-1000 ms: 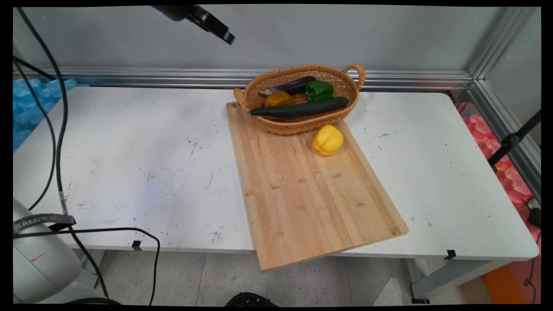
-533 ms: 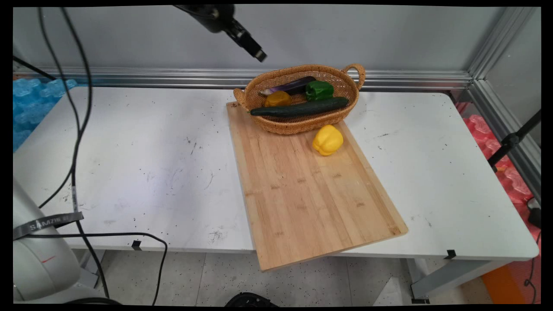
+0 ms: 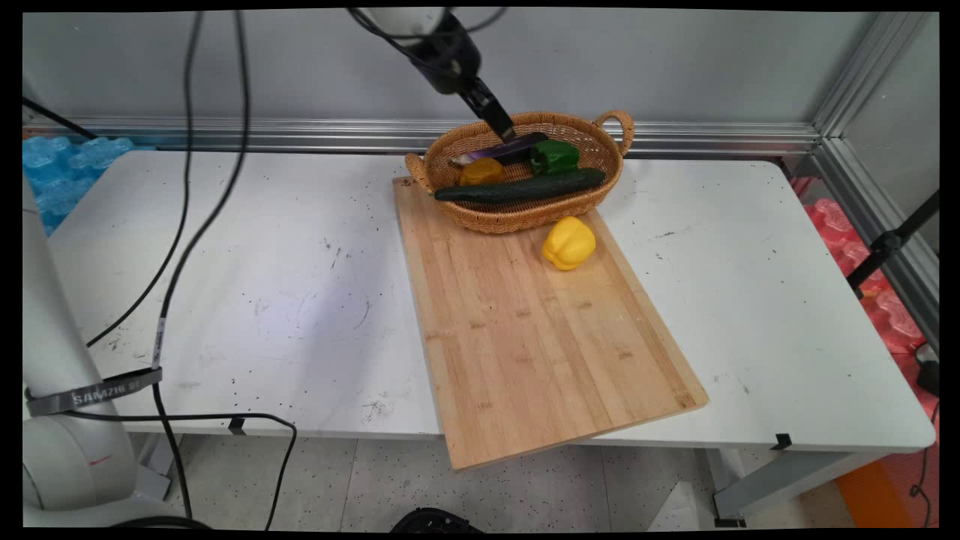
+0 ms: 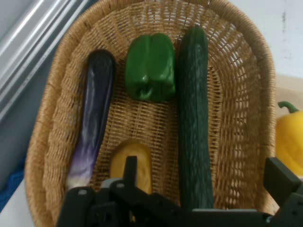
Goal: Pick up the cucumber from the vegetable basket
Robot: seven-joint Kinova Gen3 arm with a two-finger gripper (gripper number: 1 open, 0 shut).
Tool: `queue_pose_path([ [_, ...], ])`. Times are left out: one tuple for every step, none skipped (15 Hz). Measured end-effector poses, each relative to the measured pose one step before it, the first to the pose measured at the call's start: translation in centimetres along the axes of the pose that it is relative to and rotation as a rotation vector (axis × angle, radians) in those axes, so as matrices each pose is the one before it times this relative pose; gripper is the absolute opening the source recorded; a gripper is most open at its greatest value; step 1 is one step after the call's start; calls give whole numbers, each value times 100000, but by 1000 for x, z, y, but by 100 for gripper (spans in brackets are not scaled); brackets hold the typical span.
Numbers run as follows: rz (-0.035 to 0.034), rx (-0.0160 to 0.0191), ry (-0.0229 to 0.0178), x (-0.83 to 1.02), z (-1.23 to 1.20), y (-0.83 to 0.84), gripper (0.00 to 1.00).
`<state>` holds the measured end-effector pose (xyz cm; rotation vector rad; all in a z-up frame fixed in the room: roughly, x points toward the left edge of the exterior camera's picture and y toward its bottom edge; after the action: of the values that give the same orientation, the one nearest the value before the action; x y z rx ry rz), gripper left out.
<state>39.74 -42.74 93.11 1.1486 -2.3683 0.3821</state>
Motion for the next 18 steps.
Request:
queue_pose_path([
  [-239,239,-1213,523,1239,126,100],
  [-350,219,-1333,508,1262,144,100],
  [-462,110,-1170,429,1066,134,100],
  [-548,41,-1203,388,1030,126,100],
  [-392,11,-828,248,670,80,100],
  [-608,22,-1481,392,1142,132,100],
  [-503,1,-1280,291,911,97,100],
  [-535,-110,-1696,342,1163,147,100],
  [-304,-85,-1002,187,670,82,100],
  [-241,-158,-989,166,636,101,100],
  [-276,-169,-1135,175,721,105,100],
  [-197,-156,-1074,150,655,129,100],
  [-171,-41,-882,101,509,85,100],
  [-155,-42,-1008,115,570,113,100],
  [-165,26,-767,63,412,81,100],
  [-85,1,-605,51,326,75,100],
  [-36,-23,-661,50,347,93,100],
  [9,-61,-784,40,395,119,100],
])
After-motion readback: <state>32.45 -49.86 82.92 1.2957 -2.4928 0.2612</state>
